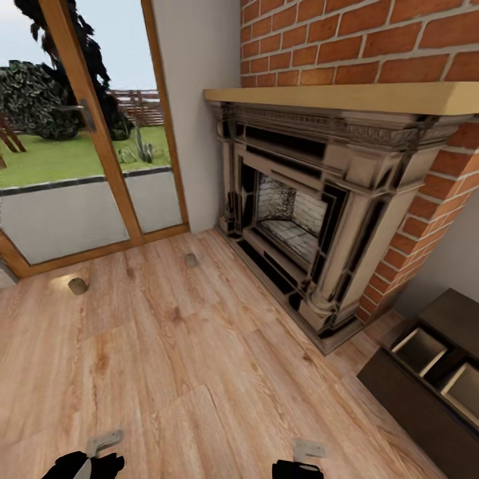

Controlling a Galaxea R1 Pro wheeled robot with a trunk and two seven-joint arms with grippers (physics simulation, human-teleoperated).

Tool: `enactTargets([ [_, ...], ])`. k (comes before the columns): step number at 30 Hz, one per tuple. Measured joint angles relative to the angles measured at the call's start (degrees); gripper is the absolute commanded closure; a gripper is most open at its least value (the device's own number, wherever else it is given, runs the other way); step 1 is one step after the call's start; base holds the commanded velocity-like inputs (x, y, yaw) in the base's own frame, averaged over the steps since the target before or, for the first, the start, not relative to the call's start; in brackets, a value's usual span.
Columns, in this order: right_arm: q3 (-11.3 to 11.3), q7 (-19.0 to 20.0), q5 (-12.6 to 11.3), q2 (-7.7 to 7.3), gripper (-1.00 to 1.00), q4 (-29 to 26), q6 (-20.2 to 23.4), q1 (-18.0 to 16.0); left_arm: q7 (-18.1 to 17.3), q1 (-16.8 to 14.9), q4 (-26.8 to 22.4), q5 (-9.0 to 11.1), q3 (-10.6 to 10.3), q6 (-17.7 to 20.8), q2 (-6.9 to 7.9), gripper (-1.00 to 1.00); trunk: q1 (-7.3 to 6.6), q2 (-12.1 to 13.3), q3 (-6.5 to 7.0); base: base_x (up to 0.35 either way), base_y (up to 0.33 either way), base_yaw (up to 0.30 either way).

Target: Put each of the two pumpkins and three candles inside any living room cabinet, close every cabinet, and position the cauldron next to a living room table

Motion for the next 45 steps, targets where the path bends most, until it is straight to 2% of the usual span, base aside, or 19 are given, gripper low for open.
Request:
enactTargets([
  [4, 0.2, -0.1, 0.1, 0.14, -1.0, 0.0, 0.1, 0.0, 0.0, 0.0, 0.0, 0.0, 0.0, -0.1, -0.05, -1.0, 0.0, 0.0, 0.0, 0.041, 0.314, 0.163],
  [10, 0.5, -0.2, 0.2, 1.51, -1.0, 0.0, 0.1, 0.0, 0.1, 0.0, 0.2, 0.0, -0.1, -0.6, -0.08, -1.0, 0.0, 0.0, 0.0, 0.213, 0.211, 0.271],
  [13, 0.5, -0.2, 0.2, 1.7, -1.0, 0.1, 0.1, 0.0, 0.1, 0.0, 1.0, 0.0, -0.1, -1.4, -0.08, -1.0, 0.0, 0.0, 0.0, 0.311, 0.052, 0.288],
  [20, 0.6, -0.1, 0.3, 1.73, -1.0, -0.2, 0.1, 0.0, 0.1, 0.0, 1.9, -0.1, -0.1, -2.1, -0.21, -1.0, 0.0, 0.0, -0.11, 0.33, 0.008, 0.225],
  [27, 2.5, -0.1, 0.2, 1.76, -1.0, 0.0, 0.1, 0.0, 0.1, 0.0, 1.9, -0.2, -0.2, -2.2, -0.16, -1.0, 0.0, 0.0, -0.13, 0.333, 0.0, 0.028],
  [38, 2.7, -0.1, 0.2, 1.79, -1.0, -0.1, 0.0, 0.0, 0.1, 0.0, 1.9, -0.2, -0.2, -2.2, -0.17, -1.0, 0.0, 0.0, -0.13, 0.333, 0.022, 0.01],
  [45, 2.7, -0.1, 0.2, 1.79, -1.0, -0.1, 0.0, 0.0, 0.1, 0.0, 1.9, -0.2, -0.2, -2.2, -0.25, -1.0, 0.0, 0.0, -0.13, 0.333, 0.002, 0.229],
])
